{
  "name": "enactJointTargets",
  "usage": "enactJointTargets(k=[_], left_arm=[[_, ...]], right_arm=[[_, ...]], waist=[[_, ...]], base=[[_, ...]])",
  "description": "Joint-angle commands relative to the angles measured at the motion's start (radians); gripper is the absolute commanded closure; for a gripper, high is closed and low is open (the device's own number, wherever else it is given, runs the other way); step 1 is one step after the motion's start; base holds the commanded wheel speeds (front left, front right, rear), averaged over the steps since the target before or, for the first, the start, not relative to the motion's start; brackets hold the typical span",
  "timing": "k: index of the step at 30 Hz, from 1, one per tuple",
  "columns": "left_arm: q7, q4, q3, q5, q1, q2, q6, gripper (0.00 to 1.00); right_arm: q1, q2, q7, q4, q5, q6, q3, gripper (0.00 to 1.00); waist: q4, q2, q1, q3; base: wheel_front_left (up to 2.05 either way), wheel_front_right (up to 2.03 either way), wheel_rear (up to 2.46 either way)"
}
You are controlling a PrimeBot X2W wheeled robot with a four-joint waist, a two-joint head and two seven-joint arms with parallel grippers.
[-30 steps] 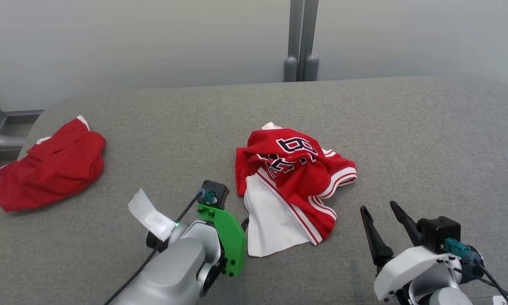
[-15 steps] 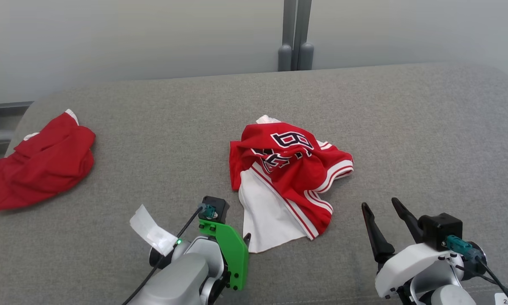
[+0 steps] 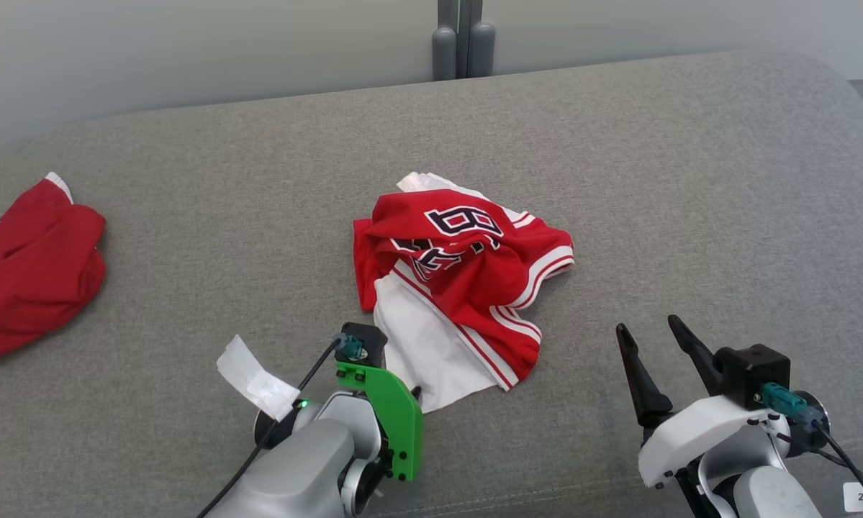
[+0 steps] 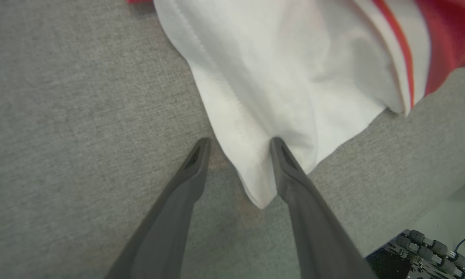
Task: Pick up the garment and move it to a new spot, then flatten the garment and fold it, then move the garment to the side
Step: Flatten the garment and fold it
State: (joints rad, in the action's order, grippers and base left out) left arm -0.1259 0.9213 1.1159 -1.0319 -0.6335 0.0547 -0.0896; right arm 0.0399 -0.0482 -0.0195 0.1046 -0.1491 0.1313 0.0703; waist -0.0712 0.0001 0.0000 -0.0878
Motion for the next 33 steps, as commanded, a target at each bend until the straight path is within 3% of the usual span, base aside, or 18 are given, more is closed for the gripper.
enactJointTargets(k=[1,12,21,33], left_arm=[[-0.02,0.001,0.021,-0.015,0.013,-0.008,0.008,1.0],[0.156,0.015,-0.026,0.004,-0.087,-0.002,-0.034,1.0],[0.333,-0.029,-0.092,0.058,-0.303,0.037,-0.07,1.0],[0.387,-0.145,-0.151,0.151,-0.536,0.096,-0.111,1.0]], right_arm=[[0.007,-0.004,-0.007,0.005,-0.003,-0.001,-0.005,0.0],[-0.002,-0.004,-0.017,0.029,-0.019,-0.001,-0.002,0.0],[-0.017,-0.004,-0.02,0.045,-0.029,-0.001,0.007,0.0],[-0.017,-0.004,-0.025,0.056,-0.031,-0.001,0.009,0.0]], waist=[[-0.008,-0.0001,0.0,-0.007],[0.011,-0.0001,0.0,0.035],[0.019,-0.0001,0.0,0.089],[-0.018,-0.0001,0.0,0.11]], base=[[0.0,0.0,0.0],[0.0,0.0,0.0],[0.0,0.0,0.0],[0.0,0.0,0.0]])
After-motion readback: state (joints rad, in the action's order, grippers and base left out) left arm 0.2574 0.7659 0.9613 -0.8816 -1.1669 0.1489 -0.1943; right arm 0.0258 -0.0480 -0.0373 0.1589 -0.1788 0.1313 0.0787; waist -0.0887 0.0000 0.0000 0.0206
